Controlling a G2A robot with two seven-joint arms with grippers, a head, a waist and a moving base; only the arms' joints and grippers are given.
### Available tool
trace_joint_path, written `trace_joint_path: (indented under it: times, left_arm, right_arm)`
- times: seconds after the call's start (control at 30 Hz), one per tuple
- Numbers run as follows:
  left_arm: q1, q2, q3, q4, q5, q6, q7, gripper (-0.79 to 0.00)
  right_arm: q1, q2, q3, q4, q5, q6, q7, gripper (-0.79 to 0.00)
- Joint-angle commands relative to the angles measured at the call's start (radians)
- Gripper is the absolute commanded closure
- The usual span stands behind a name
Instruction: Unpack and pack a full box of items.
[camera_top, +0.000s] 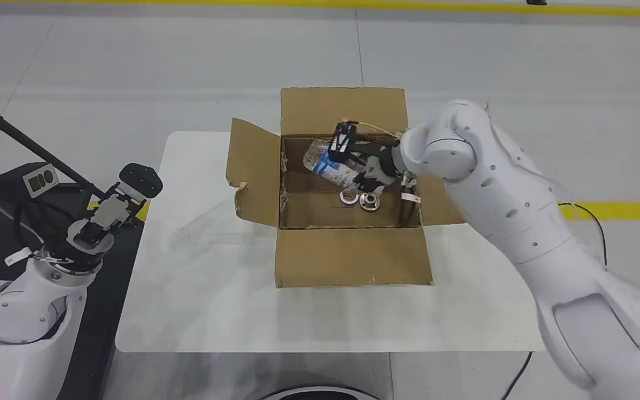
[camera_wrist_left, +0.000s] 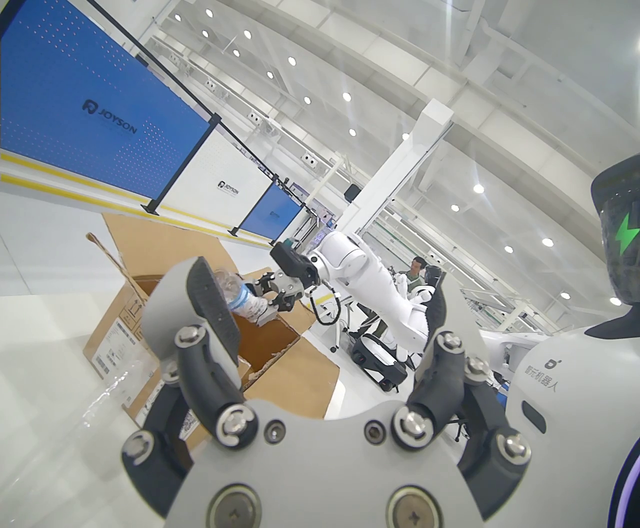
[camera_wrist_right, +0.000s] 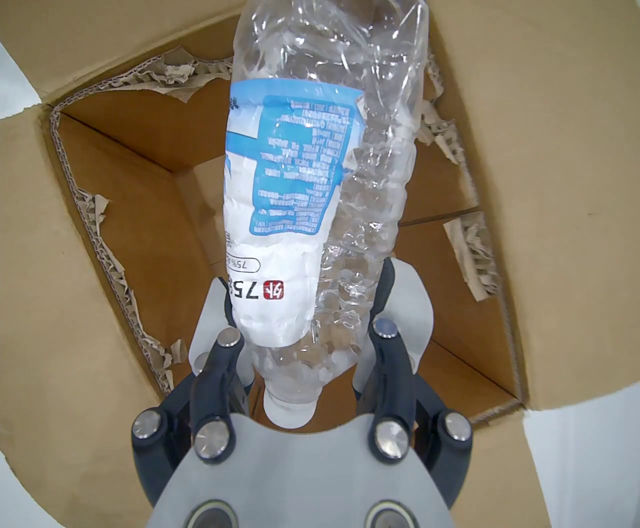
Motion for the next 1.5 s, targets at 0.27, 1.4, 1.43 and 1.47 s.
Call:
trace_joint_path:
  times: [0.27, 1.4, 1.43, 1.47]
  left_arm:
    - [0.000, 0.000, 0.000, 0.000, 0.000, 0.000, 0.000, -0.785]
    - [0.024, 0.001, 0.111, 0.001, 0.100, 0.164, -0.236, -0.785]
    - [0.014, 0.000, 0.127, 0.000, 0.120, 0.172, -0.235, -0.785]
    - [0.005, -0.001, 0.145, 0.001, 0.138, 0.180, -0.233, -0.785]
  right_arm:
    - [0.058, -0.115, -0.162, 0.229, 0.035, -0.023, 0.004, 0.000]
    - [0.220, -0.240, -0.280, 0.606, 0.157, -0.227, -0.279, -0.785]
    - [0.224, -0.230, -0.268, 0.606, 0.157, -0.242, -0.305, -0.785]
    - [0.227, -0.218, -0.255, 0.603, 0.156, -0.260, -0.334, -0.785]
